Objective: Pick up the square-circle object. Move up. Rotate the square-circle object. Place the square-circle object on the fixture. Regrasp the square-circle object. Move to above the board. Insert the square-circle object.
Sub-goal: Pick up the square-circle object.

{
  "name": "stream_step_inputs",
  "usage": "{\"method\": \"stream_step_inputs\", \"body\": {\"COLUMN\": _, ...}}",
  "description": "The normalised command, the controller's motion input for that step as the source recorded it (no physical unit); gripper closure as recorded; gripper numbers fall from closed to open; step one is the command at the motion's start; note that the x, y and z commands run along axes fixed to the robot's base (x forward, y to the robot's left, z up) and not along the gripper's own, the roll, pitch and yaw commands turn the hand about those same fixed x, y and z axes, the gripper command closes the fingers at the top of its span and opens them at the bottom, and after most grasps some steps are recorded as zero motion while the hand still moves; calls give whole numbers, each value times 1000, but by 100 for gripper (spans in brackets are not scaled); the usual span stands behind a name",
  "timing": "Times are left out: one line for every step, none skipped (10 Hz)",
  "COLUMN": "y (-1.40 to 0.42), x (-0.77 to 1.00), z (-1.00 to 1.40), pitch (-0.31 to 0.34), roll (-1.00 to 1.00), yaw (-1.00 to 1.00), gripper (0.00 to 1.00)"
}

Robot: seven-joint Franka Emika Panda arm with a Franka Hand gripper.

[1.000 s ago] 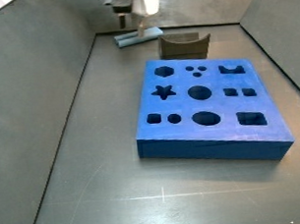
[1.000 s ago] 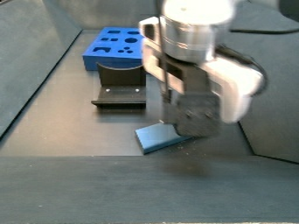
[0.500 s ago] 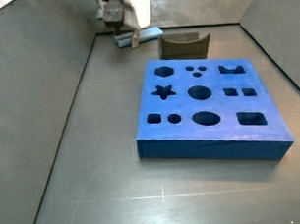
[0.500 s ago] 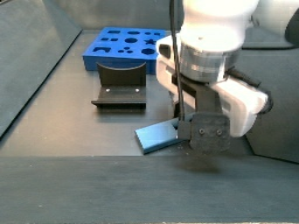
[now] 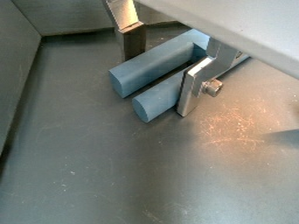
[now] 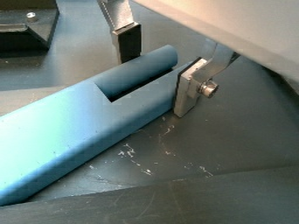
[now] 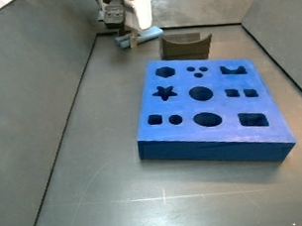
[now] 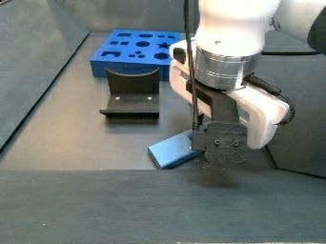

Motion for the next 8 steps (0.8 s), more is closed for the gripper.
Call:
{"method": "stream_step_inputs", "body": {"y": 0, "x": 0, "z": 0, "pitch": 0, "roll": 0, "yaw": 0, "gripper": 100}}
{"method": "stream_step_inputs", "body": {"y": 0, "x": 0, "z": 0, "pitch": 0, "roll": 0, "yaw": 0, "gripper": 100}}
{"method": "stream_step_inputs", "body": {"y": 0, "x": 0, "z": 0, "pitch": 0, "roll": 0, "yaw": 0, "gripper": 100}}
{"method": "stream_step_inputs", "body": {"y": 0, "x": 0, "z": 0, "pitch": 0, "roll": 0, "yaw": 0, "gripper": 100}}
{"method": "stream_step_inputs", "body": {"y": 0, "x": 0, "z": 0, "pitch": 0, "roll": 0, "yaw": 0, "gripper": 100}}
{"method": "stream_step_inputs", "body": {"y": 0, "x": 0, "z": 0, "pitch": 0, "roll": 0, "yaw": 0, "gripper": 100}}
{"method": "stream_step_inputs", "body": {"y": 0, "x": 0, "z": 0, "pitch": 0, "roll": 0, "yaw": 0, "gripper": 100}}
{"method": "stream_step_inputs", "body": {"y": 0, "x": 0, "z": 0, "pitch": 0, "roll": 0, "yaw": 0, "gripper": 100}}
